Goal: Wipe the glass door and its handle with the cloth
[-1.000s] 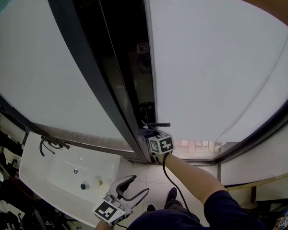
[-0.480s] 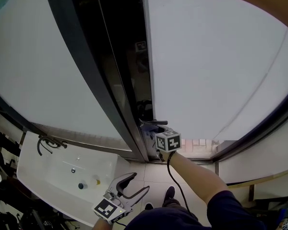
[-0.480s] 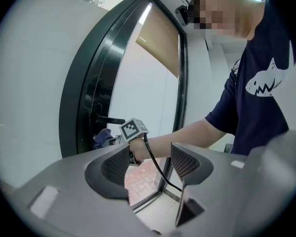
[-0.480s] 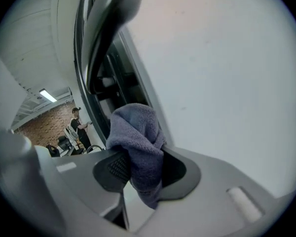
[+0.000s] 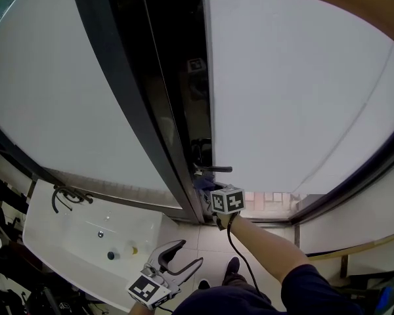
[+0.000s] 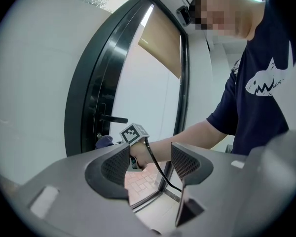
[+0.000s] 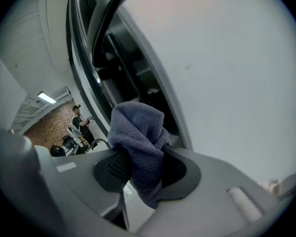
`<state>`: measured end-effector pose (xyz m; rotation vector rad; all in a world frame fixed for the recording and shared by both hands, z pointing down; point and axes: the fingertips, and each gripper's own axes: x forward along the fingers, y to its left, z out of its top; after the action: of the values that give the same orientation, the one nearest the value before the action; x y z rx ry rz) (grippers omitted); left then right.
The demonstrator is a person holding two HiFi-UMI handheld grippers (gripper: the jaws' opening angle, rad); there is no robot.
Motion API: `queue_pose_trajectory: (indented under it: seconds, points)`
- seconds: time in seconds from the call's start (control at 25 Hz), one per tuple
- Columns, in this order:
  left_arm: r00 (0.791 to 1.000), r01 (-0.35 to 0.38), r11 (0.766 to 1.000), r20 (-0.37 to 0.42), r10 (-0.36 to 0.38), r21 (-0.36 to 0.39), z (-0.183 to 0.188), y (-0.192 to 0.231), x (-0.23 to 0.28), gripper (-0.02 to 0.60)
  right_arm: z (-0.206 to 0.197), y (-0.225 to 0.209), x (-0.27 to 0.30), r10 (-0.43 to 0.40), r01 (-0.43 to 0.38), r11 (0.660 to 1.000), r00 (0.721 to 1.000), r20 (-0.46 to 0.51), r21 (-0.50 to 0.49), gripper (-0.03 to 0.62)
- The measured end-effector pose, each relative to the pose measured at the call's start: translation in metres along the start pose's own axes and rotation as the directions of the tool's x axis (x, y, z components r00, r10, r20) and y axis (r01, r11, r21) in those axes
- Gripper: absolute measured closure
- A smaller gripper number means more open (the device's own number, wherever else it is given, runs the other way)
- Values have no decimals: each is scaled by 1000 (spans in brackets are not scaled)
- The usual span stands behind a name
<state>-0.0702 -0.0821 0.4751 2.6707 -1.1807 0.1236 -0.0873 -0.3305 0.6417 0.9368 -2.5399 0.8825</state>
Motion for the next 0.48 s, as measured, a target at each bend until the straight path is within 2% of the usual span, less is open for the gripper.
queue_pose_trajectory:
  seconds: [0.2, 0.4, 0.48]
  points:
    - [1000, -16, 1000, -2, 16, -1, -1, 2, -1, 321, 16, 6, 24, 22, -23, 996, 1000, 12, 91, 465]
    - [1000, -24, 1000, -18, 24, -10, -7, 3, -4, 321, 25, 3, 16, 54, -64, 974, 997, 51, 217, 465]
    - [1000, -24, 1000, -16, 24, -10, -7, 3, -3, 321, 30, 1, 12, 56, -69, 970, 996, 63, 234, 465]
